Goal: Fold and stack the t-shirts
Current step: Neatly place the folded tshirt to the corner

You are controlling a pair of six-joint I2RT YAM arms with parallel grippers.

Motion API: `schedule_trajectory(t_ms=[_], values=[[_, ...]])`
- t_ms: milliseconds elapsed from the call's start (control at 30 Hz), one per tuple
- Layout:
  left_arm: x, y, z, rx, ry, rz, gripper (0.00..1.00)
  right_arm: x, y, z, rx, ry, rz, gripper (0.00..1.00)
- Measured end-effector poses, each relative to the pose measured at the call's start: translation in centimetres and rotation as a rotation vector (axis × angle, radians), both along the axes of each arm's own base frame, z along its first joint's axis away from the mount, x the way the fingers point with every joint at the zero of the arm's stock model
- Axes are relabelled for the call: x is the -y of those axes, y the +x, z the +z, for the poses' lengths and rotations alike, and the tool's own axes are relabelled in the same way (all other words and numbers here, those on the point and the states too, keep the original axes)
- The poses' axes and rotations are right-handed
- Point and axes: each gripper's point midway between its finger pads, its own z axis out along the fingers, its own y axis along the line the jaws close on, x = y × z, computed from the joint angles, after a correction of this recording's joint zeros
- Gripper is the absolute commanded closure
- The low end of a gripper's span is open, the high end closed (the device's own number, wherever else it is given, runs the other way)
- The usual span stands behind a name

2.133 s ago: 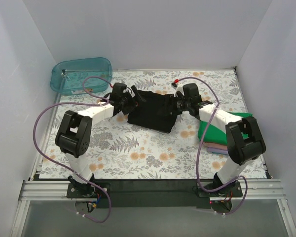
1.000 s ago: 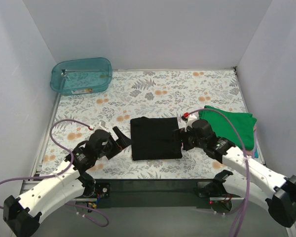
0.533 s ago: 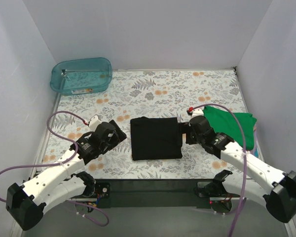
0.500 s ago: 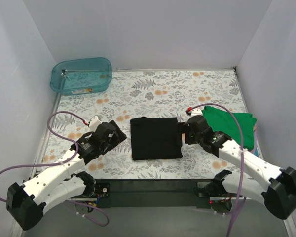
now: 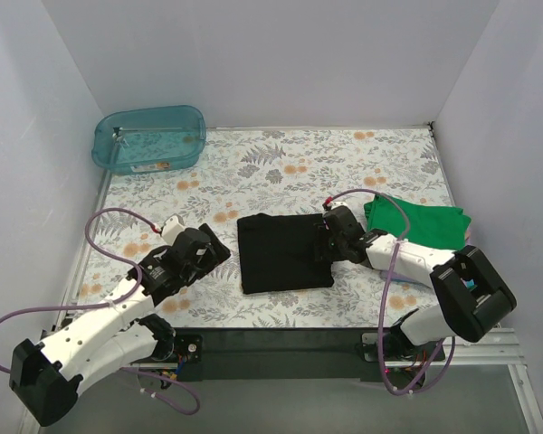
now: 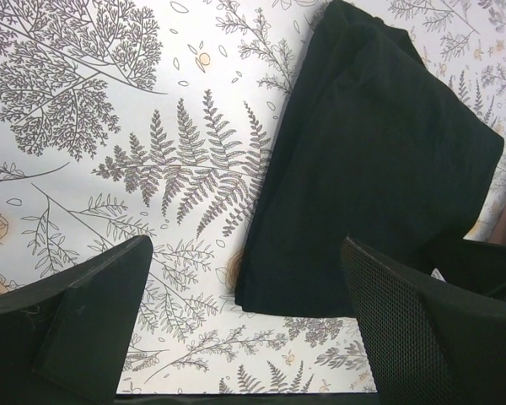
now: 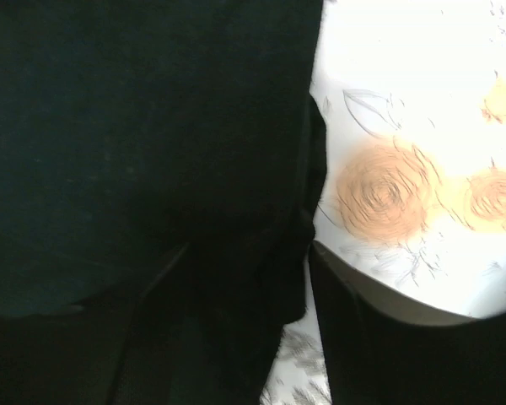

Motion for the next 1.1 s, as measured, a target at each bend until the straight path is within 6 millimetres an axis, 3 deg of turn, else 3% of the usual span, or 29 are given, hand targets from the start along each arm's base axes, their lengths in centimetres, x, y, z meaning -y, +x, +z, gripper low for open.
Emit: schedule_trajectory(t_ms=[100,133,233,267,300,433,567,867,1100], values=[[-0.1,0.0,0.2,0.012,-0.007,0.002,0.06,-1.0,0.6,-0.2,0.012,0.044,-0.009,0.57],[-0.2,-0.1,0.2,0.015,-0.008,0.004,0.05,-1.3,0.9,-0.2,0.018,0.058,-0.013,0.67],[-0.4,-0.2,0.3,0.019,-0.011,0.008,0.06,-2.1,1.6,-0.4,0.029,0.088,-0.009,0.85],[-0.4,-0.2,0.3,0.021,-0.012,0.011,0.05,-2.4,1.8,-0.4,0.033,0.096,-0.007,0.95],[-0.4,-0.2,0.4,0.024,-0.014,0.013,0.06,-2.5,1.9,-0.4,0.039,0.1,-0.001,0.99],[-0.6,-0.1,0.5,0.032,-0.014,0.023,0.05,-2.3,2.0,0.0,0.052,0.084,0.01,0.99],[-0.8,-0.2,0.4,0.029,-0.01,0.033,0.05,-0.3,2.1,1.6,0.09,-0.03,0.012,0.99],[-1.3,-0.1,0.6,0.038,0.002,0.055,0.05,6.1,5.0,12.9,0.3,-0.306,-0.099,0.99],[-1.7,-0.1,0.6,0.044,0.006,0.073,0.05,11.5,5.1,18.0,0.341,-0.46,-0.163,0.99]])
